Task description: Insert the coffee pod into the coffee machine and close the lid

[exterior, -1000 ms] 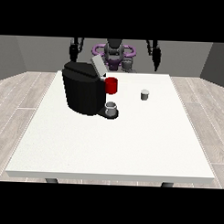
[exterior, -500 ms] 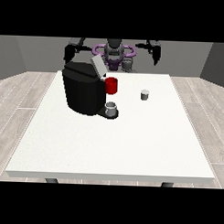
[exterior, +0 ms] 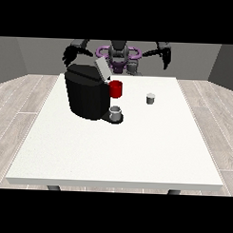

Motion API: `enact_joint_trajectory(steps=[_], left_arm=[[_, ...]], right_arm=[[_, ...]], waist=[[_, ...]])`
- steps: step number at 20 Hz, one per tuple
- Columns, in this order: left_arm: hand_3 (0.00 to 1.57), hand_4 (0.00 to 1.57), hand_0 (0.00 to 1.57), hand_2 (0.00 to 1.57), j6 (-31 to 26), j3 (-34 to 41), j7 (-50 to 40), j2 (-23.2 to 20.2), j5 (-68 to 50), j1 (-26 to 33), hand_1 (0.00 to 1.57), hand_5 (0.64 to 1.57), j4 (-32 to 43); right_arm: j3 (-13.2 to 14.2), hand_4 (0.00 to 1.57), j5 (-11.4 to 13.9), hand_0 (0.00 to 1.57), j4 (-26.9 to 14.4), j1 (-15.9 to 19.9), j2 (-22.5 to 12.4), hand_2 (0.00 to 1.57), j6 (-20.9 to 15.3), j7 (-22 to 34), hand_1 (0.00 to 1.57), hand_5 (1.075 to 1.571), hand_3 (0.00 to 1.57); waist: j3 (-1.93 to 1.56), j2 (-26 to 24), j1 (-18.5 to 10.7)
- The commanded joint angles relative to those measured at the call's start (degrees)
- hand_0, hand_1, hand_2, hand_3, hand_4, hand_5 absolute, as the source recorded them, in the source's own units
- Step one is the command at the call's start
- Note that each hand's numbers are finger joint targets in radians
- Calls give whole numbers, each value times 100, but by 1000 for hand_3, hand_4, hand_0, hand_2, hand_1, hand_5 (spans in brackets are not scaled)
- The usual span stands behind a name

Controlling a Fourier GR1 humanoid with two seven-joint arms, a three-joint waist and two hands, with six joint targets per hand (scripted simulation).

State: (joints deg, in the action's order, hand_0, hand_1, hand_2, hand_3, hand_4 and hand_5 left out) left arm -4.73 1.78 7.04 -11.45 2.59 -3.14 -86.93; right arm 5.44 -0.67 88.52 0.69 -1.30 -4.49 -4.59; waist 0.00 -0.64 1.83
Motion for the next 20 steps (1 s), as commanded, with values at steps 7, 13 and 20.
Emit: enact_joint_trajectory(steps=[7,13,20], left_arm=[[0,0,0,0,-396,488,-603,-602,46,-1170,0,1571,1347],[0,0,0,0,-349,859,-264,-858,155,-1871,0,1571,2530],[0,0,0,0,-104,500,-258,-836,804,-2135,0,1571,2964]], right_arm=[[-299,283,54,0,50,235,66,0,-24,-40,0,1571,0],[-419,337,-46,0,241,767,-19,0,-1,290,0,1571,0],[-265,371,180,0,-565,991,-17,0,-348,57,0,1571,0]], waist=[[0,495,419],[3,1044,687],[0,1159,397]])
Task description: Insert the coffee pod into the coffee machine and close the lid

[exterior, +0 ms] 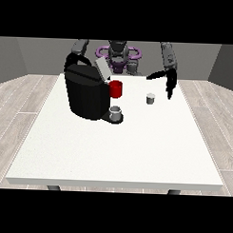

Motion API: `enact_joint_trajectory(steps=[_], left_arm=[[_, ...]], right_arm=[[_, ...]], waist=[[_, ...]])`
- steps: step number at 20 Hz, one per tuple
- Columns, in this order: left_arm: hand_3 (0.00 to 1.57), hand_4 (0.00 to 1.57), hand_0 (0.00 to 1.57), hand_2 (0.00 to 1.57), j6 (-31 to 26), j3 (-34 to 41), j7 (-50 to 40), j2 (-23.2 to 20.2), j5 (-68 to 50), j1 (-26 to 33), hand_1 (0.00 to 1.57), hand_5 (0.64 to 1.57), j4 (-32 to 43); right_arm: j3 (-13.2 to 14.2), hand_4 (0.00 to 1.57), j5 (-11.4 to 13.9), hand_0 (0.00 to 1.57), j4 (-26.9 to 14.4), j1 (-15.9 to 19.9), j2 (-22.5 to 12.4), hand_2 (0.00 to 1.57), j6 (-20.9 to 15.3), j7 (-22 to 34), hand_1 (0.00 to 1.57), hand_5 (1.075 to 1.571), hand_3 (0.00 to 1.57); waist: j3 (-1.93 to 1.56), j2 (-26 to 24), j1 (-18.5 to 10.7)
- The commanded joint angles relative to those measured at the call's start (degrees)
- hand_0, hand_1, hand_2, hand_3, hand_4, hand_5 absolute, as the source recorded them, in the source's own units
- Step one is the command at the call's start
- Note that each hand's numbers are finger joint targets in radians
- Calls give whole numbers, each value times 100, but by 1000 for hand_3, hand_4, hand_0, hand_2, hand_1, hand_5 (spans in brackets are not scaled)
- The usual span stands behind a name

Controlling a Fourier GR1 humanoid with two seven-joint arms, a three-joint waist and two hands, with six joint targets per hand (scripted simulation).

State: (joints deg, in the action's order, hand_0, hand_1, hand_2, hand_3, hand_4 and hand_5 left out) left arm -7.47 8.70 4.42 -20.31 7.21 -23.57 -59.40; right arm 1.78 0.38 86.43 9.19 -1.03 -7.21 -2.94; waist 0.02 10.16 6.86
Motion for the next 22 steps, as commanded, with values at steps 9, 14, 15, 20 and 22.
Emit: enact_joint_trajectory(steps=[9,14,15,20,22], left_arm=[[0,0,105,502,411,-393,144,86,987,-426,105,1571,1216],[501,0,807,847,508,-390,538,-135,1249,-500,807,1571,1542],[513,0,758,820,317,-326,227,-108,1195,-618,758,1571,1708],[469,0,600,715,566,-538,481,-193,1661,-708,600,1571,1999],[440,0,536,692,523,-690,318,-297,1866,-961,536,1571,1889]], right_arm=[[-160,412,354,0,-399,107,-30,0,-218,214,0,1571,0],[174,386,57,0,-602,404,-84,0,-154,-101,0,1571,0],[138,432,6,0,-618,235,-145,0,-24,155,0,1571,0],[103,476,-17,0,-687,277,-28,0,-58,-183,0,1571,0],[-37,520,249,0,-831,429,55,0,-259,-224,0,1571,0]], waist=[[0,-127,36],[0,263,29],[-1,-150,24],[-1,125,129],[-2,124,50]])
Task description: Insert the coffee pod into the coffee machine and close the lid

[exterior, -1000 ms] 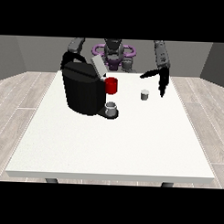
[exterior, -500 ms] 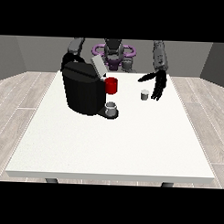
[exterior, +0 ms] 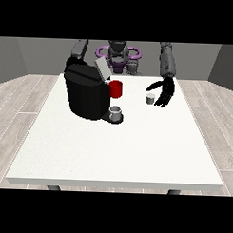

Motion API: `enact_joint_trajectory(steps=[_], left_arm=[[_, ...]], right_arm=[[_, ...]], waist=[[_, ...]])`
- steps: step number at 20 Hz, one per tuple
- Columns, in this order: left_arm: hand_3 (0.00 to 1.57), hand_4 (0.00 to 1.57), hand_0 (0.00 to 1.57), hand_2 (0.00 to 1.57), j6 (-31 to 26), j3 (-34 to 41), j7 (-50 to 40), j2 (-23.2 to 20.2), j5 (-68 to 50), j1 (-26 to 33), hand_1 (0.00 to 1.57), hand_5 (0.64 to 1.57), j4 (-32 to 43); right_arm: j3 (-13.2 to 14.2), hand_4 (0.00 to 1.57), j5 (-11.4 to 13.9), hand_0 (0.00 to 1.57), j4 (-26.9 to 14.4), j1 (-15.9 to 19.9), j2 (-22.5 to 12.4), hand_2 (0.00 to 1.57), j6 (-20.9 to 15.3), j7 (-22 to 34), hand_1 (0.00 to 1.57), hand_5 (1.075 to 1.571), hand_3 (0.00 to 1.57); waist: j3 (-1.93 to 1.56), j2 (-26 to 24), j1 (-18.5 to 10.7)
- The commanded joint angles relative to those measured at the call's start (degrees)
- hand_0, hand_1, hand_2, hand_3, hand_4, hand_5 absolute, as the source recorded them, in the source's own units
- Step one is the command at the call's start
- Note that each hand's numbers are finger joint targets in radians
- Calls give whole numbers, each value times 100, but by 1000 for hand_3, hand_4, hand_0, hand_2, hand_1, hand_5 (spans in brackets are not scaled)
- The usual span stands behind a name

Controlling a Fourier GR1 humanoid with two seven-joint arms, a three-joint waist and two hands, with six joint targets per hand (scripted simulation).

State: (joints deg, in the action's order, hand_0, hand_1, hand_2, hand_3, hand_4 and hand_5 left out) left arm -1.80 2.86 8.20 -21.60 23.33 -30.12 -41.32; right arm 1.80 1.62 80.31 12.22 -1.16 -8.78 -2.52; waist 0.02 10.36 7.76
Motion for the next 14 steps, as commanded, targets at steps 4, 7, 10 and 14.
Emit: enact_joint_trajectory(steps=[4,7,10,14], left_arm=[[551,0,673,809,503,-97,205,2,522,-265,673,1571,365],[649,229,719,864,921,-103,434,179,660,-151,719,1571,451],[737,391,837,974,1177,125,519,129,636,-385,837,1571,711],[863,323,971,1086,1182,-51,622,30,944,-459,971,1571,829]], right_arm=[[121,524,-131,0,-135,18,-72,0,108,-104,0,1571,0],[131,500,-227,0,-45,119,-138,0,74,221,0,1571,0],[-22,514,-240,0,88,-104,-13,0,137,-45,0,1571,0],[-31,487,-211,0,-33,-171,-33,0,175,-184,0,1571,0]], waist=[[-1,39,80],[-1,-81,3],[0,100,240],[-1,74,211]])
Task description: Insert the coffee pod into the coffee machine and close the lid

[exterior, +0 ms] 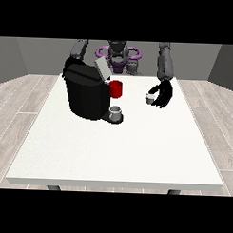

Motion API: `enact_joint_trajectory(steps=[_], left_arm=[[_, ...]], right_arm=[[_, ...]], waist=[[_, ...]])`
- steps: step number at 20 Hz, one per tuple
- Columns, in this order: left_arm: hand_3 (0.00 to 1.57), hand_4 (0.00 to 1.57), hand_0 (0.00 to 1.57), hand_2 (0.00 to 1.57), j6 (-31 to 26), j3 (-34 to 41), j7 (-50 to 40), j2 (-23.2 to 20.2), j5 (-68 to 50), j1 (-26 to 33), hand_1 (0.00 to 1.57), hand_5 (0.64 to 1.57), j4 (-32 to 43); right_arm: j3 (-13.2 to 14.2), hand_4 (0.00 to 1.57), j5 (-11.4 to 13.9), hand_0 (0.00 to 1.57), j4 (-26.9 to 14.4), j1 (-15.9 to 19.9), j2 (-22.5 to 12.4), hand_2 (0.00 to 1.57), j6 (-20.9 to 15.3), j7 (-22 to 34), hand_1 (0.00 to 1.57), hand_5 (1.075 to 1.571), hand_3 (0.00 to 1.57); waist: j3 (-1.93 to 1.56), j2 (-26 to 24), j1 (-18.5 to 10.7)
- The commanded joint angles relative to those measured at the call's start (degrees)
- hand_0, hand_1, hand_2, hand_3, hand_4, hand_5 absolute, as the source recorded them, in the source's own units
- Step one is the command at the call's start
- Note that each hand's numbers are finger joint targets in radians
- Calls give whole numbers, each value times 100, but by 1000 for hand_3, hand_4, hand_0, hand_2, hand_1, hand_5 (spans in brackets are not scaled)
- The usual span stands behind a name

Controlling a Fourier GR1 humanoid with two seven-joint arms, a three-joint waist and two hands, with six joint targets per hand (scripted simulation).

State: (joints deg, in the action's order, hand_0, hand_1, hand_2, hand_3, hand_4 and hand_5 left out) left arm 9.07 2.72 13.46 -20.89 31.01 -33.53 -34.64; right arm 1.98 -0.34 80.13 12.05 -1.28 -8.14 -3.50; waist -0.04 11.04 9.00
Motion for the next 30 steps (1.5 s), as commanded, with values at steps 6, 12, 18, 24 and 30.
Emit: enact_joint_trajectory(steps=[6,12,18,24,30], left_arm=[[966,280,1115,1173,48,-136,106,-216,487,-164,1115,1571,467],[1414,607,1468,1468,-300,-219,481,-100,456,-392,1468,1571,107],[1352,581,1323,1383,-846,-103,281,-254,353,-1173,1323,1571,-76],[1291,571,1235,1323,-1418,-103,232,-288,305,-1472,1235,1571,-340],[1292,573,1252,1329,-1381,-80,-231,-113,436,-1765,1252,1571,-432]], right_arm=[[-27,430,-42,0,76,-144,-66,0,118,86,0,1571,0],[251,505,-231,0,-412,-162,-71,0,142,-276,0,1571,0],[17,443,-71,0,-495,54,29,0,105,-144,0,1571,0],[259,489,-275,0,-682,166,-32,0,150,-271,0,1571,0],[210,500,-323,0,-677,167,-24,0,224,-206,0,1571,0]], waist=[[5,14,74],[3,-205,-131],[4,-267,9],[4,-433,-22],[3,-494,121]])
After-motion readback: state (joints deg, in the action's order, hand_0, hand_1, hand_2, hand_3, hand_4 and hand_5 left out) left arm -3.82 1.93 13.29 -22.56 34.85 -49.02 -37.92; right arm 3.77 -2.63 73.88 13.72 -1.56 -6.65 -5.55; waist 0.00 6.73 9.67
